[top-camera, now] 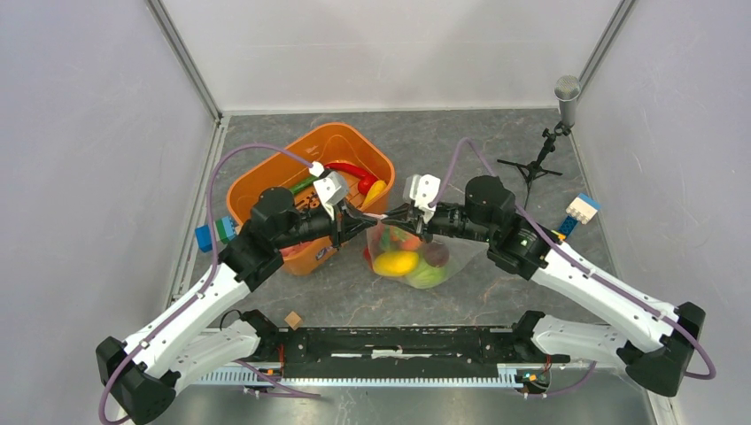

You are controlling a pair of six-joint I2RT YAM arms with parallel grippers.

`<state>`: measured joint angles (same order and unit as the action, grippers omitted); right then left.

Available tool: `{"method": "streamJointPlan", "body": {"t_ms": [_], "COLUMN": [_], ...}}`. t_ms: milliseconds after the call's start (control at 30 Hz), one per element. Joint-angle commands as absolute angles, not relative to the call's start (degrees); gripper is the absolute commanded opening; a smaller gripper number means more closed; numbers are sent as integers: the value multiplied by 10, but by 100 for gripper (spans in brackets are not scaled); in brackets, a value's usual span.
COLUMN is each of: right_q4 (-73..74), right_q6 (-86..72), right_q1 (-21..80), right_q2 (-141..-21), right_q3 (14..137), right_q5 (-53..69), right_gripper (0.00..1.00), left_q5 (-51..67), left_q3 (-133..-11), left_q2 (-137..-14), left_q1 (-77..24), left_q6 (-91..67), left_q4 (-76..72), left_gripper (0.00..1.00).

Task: Place the food in the zip-top bag and seal the zipper
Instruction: Unzip the zipper food storage bag at the center of the board.

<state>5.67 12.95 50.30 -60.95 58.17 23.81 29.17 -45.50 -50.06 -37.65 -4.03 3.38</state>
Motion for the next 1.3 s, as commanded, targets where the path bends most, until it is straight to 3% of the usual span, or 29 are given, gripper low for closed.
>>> {"method": "streamJointPlan", "body": {"t_ms": [0,1267], "right_q4": [117,203], "right_q6": [157,176], "right_q1": [495,484], "right_q2": [-565,-428], "right_q3": [576,495], "right_q5": [206,124], "right_gripper": [0,0], "left_q5": [245,231], "left_q3": [-465,-464], "left_q2": [-483,-474], "left_q1": [-359,-358], "left_q6": [-62,-46], "left_q4": [5,27], "left_gripper": [2,2]}}
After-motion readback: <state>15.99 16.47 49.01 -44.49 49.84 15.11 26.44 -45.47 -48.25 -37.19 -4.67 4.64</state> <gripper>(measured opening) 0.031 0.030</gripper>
